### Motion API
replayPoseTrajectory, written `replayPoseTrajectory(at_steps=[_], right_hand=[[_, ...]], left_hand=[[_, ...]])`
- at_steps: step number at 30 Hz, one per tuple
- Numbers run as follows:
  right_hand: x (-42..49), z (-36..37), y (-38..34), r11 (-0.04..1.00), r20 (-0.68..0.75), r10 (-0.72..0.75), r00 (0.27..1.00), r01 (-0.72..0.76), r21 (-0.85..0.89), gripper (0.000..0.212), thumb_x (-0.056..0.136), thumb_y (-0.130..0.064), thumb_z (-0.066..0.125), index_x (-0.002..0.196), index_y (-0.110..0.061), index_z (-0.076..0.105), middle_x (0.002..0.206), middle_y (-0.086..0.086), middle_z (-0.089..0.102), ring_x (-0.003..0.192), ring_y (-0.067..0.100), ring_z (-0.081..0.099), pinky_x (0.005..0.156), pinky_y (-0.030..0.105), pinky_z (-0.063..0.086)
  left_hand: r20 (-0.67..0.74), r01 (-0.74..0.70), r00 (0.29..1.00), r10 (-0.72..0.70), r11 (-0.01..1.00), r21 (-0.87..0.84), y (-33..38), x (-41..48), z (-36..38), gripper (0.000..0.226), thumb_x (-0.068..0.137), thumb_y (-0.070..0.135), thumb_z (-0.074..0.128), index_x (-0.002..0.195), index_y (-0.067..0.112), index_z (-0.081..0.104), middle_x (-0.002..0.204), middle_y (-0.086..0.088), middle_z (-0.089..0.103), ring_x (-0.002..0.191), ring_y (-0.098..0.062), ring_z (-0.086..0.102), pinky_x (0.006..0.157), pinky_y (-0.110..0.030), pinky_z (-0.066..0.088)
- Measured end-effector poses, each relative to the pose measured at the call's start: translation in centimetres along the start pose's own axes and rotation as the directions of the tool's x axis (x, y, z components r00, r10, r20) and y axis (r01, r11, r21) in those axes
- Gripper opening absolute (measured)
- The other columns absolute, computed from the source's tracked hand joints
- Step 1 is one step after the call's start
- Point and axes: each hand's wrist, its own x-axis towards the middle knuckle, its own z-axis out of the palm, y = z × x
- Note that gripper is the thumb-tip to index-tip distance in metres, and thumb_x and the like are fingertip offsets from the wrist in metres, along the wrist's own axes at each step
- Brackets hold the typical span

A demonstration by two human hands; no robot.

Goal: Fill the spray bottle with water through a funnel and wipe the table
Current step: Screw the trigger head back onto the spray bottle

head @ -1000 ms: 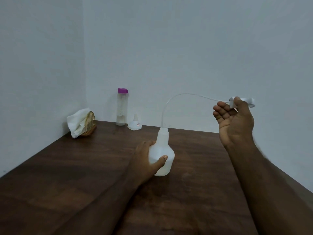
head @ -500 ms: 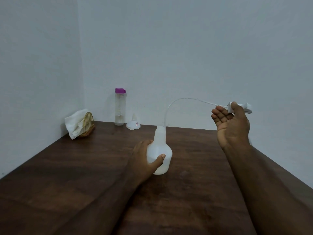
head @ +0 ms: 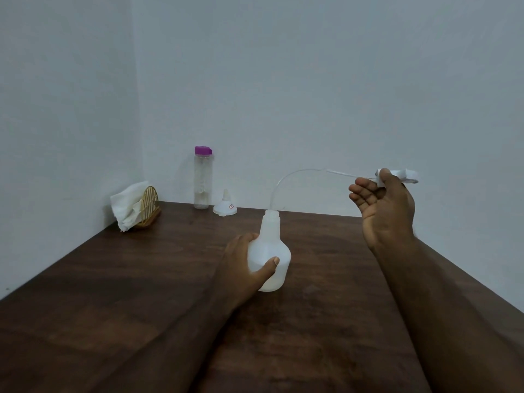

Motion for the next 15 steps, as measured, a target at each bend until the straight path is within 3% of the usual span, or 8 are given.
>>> replayPoseTrajectory(at_steps=[7,10,15], right_hand=[[-1.5,1.3,-0.1,0.886,0.31,-0.078,0.948,0.209,-0.414,0.01,0.094,-0.022,0.059,0.094,-0.015,0.065,0.075,0.003,0.062,0.068,0.021,0.061,0.062,0.034,0.05],[-2.3,2.7,1.0,0.78,0.445,-0.008,0.896,0.284,-0.557,0.012,0.094,-0.023,0.063,0.102,-0.016,0.069,0.089,0.001,0.068,0.081,0.018,0.064,0.071,0.035,0.056],[-2.7,4.6,2.8,0.741,0.501,0.097,0.86,0.274,-0.614,0.015,0.094,-0.02,0.062,0.104,-0.012,0.069,0.105,0.016,0.069,0.102,0.033,0.064,0.087,0.046,0.055]], left_hand=[[-0.012,-0.03,0.999,0.03,0.999,-0.016,0.6,-0.2,-0.2,0.069,0.081,0.052,0.068,0.138,0.024,0.042,0.13,0.011,0.046,0.109,-0.001,0.039,0.093,-0.02,0.03],[0.027,-0.018,0.999,0.019,0.999,-0.039,1.1,-0.3,-0.3,0.07,0.082,0.05,0.068,0.14,0.024,0.039,0.133,0.008,0.047,0.108,-0.002,0.04,0.092,-0.021,0.031],[0.045,0.008,0.999,-0.004,0.997,-0.076,1.5,-0.4,-0.5,0.069,0.081,0.05,0.069,0.139,0.024,0.04,0.13,0.008,0.049,0.107,-0.004,0.045,0.092,-0.023,0.036]])
